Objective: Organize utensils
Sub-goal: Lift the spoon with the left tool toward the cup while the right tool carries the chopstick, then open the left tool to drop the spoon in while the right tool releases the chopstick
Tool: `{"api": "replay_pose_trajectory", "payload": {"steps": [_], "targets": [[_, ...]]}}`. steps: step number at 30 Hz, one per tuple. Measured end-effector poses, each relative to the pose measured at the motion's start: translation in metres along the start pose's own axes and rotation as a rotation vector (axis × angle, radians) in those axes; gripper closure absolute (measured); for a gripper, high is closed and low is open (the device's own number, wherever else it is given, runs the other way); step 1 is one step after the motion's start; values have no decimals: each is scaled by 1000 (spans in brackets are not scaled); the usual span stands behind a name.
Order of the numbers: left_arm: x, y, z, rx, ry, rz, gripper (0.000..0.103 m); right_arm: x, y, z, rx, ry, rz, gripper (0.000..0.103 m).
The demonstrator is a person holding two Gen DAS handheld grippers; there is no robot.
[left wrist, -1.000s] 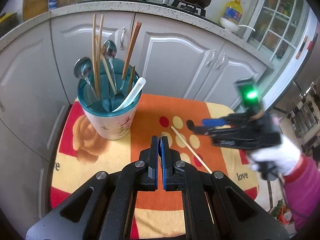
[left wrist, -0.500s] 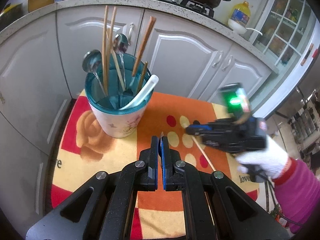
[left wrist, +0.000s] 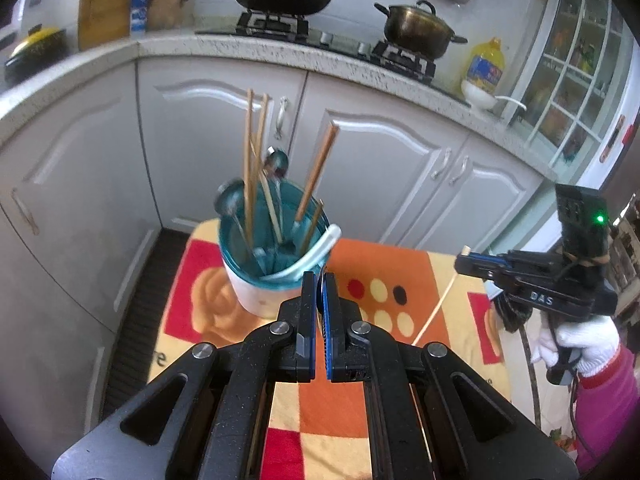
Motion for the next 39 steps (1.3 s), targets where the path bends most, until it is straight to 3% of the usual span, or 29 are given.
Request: {"api": "replay_pose_trajectory", "payload": {"steps": [5, 16, 22, 30, 39], "targets": [[22, -19, 16, 31, -16, -51, 102, 21, -18, 29, 19, -67, -39, 97], [82, -25, 53, 238, 43, -166, 102, 101, -66, 100, 119, -194, -183, 97], [90, 1, 64, 321, 97, -158, 102, 129, -39, 124, 113, -223, -190, 97], [87, 32, 71, 398, 146, -139, 102, 127, 26, 121, 103, -191, -146, 97], [69, 65, 62, 377, 147, -79, 102, 96, 80, 98, 105, -131, -33, 96]]}}
Point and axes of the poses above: each gripper's, at about its wrist camera, not at the fingertips, and y roughly the way its jaws point, z to its left, x to its top, the point moved 3 cm from there along y, roughly the way its jaws point, and after that the axes turned 7 degrees about y, right-handed, at the moved point
